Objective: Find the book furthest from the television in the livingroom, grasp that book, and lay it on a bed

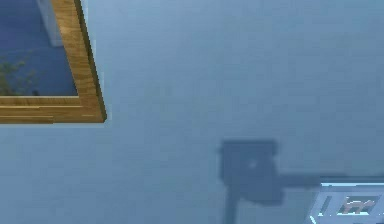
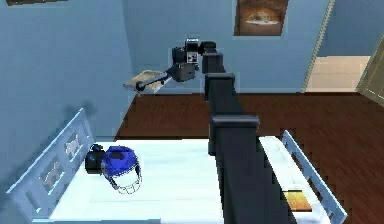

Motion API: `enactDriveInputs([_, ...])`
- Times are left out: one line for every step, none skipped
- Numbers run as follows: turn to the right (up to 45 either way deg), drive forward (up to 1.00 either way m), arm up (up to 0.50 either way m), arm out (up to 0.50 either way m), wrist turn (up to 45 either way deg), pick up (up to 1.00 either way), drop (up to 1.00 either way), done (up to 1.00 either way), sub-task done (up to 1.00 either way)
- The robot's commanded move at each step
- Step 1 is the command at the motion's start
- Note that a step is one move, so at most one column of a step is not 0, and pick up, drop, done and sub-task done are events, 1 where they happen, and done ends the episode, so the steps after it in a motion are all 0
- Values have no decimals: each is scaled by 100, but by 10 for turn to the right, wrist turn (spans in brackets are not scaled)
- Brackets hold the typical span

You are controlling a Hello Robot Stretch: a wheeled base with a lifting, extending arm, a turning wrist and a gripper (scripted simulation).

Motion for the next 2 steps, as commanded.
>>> enactDriveInputs([0, 0, 0, 0, 390, 0, 0, 0, 0])
enactDriveInputs([0, 0, -40, 0, 0, 0, 0, 0, 0])
